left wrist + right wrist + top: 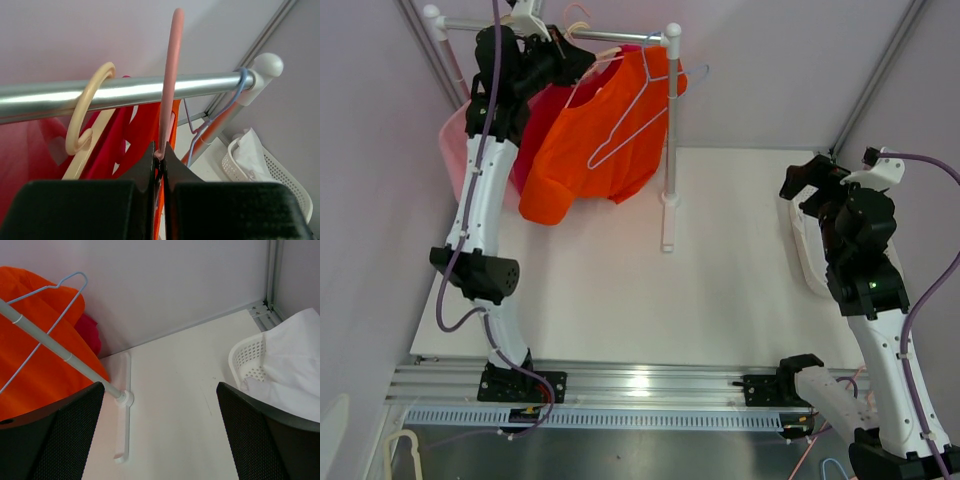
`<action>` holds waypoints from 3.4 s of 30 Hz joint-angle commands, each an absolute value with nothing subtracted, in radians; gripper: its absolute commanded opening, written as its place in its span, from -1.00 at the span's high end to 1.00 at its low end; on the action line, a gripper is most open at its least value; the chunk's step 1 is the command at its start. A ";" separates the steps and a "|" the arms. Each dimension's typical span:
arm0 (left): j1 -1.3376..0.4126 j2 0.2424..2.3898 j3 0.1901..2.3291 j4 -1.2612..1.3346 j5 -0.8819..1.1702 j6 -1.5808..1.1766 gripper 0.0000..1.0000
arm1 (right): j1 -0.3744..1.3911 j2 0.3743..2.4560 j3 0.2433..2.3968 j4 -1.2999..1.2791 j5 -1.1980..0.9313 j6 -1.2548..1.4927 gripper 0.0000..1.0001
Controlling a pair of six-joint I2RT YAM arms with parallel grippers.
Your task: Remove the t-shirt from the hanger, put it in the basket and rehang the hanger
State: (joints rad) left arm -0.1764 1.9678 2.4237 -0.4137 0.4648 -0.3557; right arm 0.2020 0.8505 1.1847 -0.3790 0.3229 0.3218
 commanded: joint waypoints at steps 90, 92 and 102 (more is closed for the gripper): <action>-0.569 0.178 1.066 -1.006 0.118 -0.334 0.99 | 0.206 1.439 2.047 0.249 0.624 -0.086 1.00; -0.569 0.176 1.060 -1.017 0.097 -0.324 0.99 | 0.150 1.440 2.074 0.227 0.630 -0.104 1.00; -0.569 0.248 1.029 -0.965 0.019 -0.336 0.99 | -0.038 1.194 1.496 0.021 0.969 0.214 1.00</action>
State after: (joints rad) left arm -0.5735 0.1967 1.0378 -1.0256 0.0635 -0.3351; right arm 0.0120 1.2057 1.5833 0.1787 0.7856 0.0490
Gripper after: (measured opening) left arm 0.027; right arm 0.009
